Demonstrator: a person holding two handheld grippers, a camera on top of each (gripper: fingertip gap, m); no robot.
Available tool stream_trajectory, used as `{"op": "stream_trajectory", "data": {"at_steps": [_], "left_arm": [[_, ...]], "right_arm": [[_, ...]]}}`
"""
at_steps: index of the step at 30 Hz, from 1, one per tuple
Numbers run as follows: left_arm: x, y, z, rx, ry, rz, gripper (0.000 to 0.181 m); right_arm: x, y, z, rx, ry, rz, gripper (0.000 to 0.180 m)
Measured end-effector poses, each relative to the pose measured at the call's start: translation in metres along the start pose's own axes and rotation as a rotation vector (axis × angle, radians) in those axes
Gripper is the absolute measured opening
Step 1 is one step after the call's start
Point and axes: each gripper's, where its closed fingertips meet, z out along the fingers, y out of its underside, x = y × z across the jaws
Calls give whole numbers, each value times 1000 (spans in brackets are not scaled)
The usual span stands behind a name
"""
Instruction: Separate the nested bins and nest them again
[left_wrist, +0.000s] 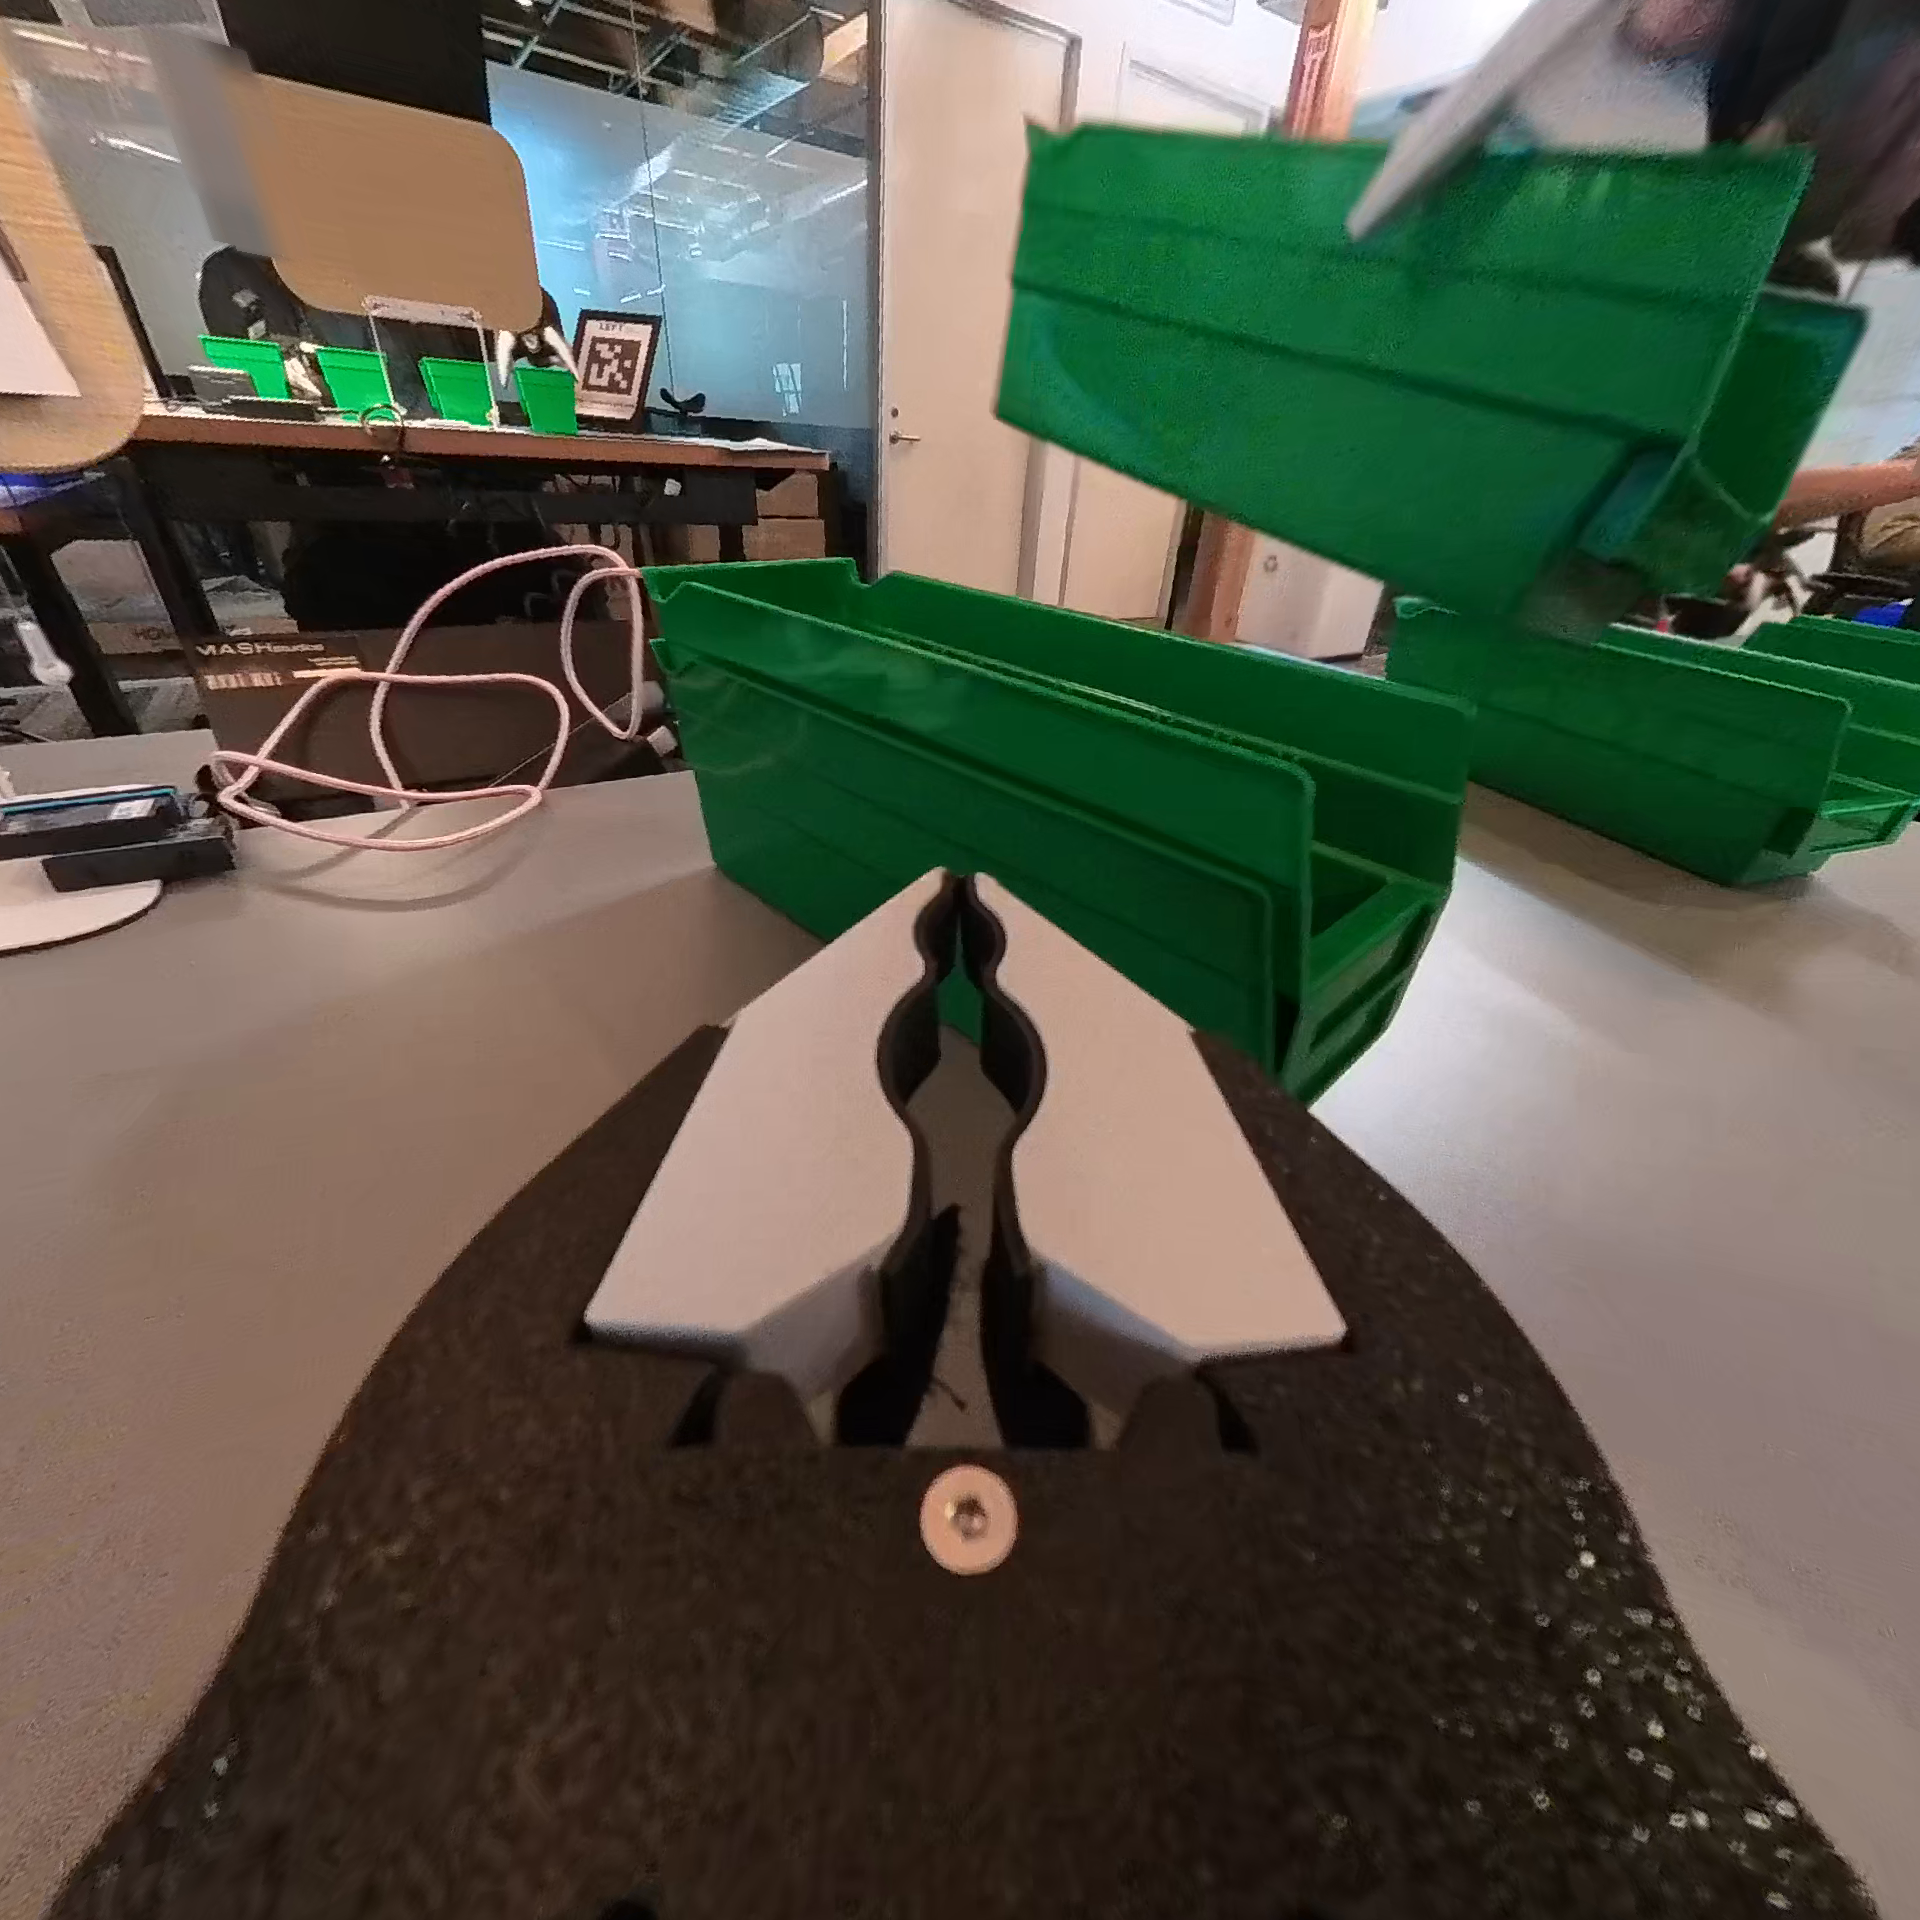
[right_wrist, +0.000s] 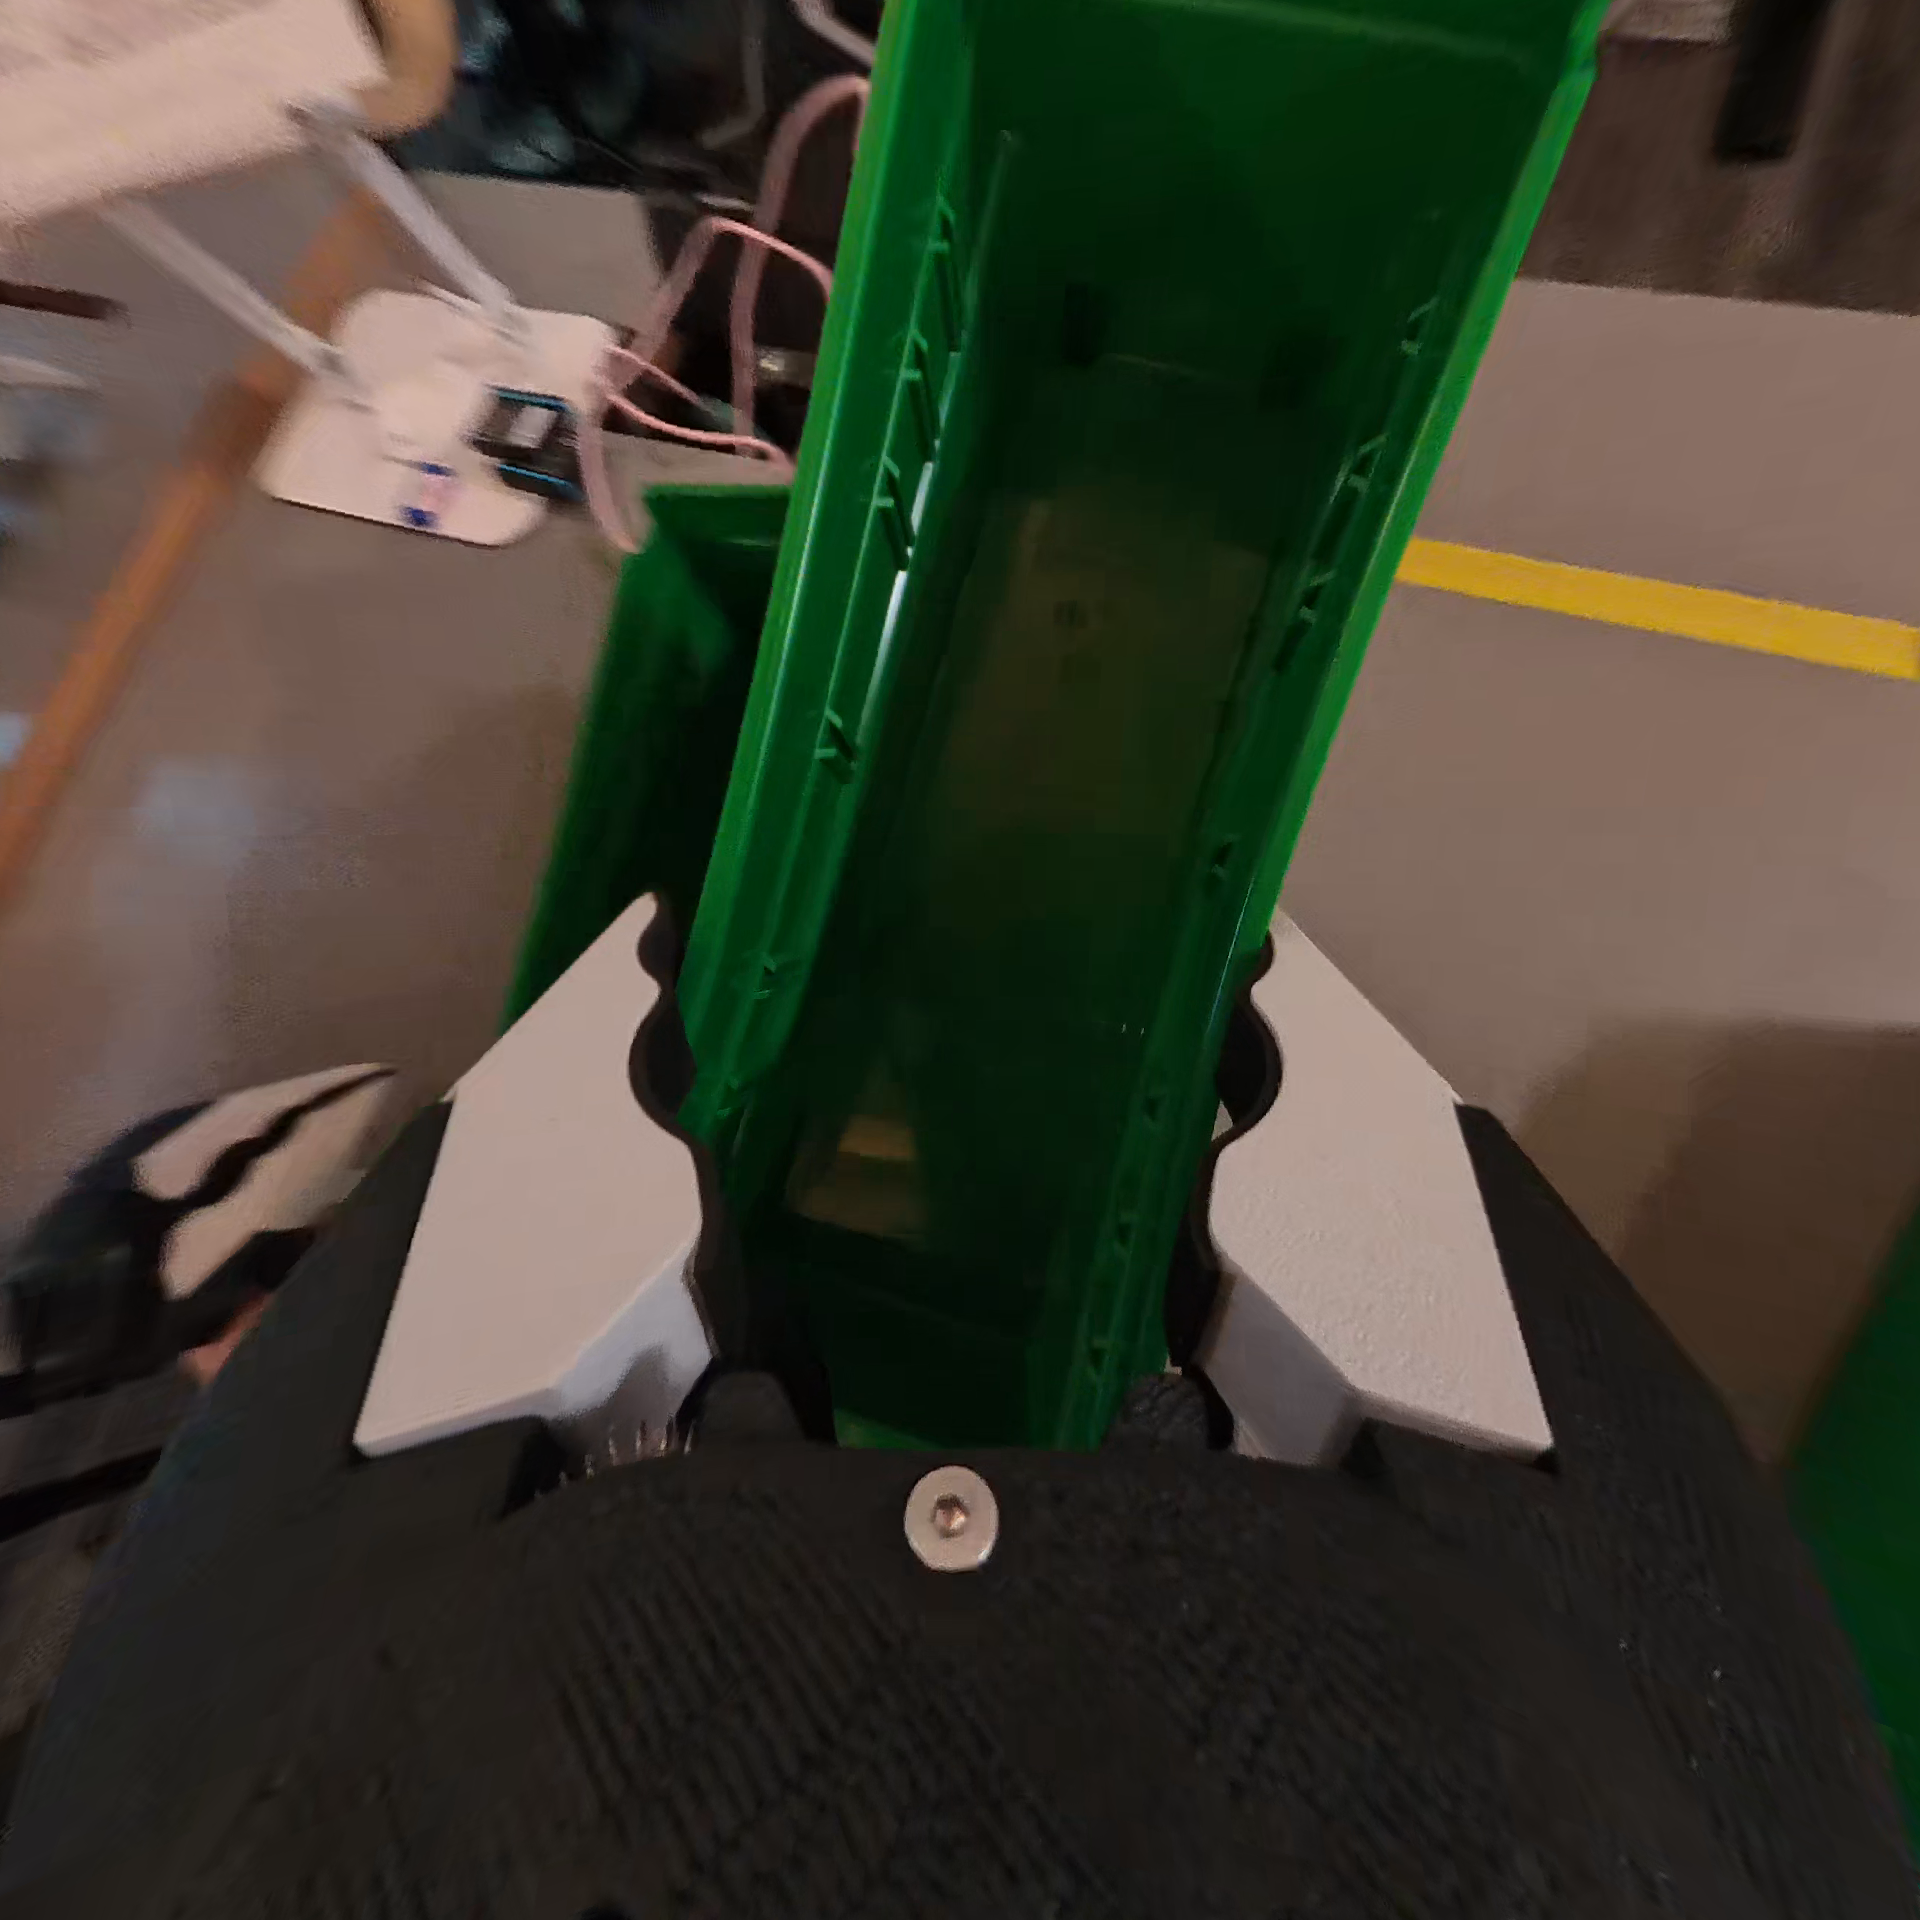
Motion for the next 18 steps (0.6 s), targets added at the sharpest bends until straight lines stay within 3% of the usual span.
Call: {"op": "stream_trajectory", "data": {"at_steps": [4,8,18], "left_arm": [[-6,-2,-4,18,-13,-22,0],[-7,-3,-5,23,-3,-45,0],[-12,-3,-5,21,-28,-61,0]], "right_arm": [[-69,-12,7,-12,-152,-3,104],[-113,-5,27,-85,-196,-48,104],[-125,28,74,-210,-85,-121,106]]}}
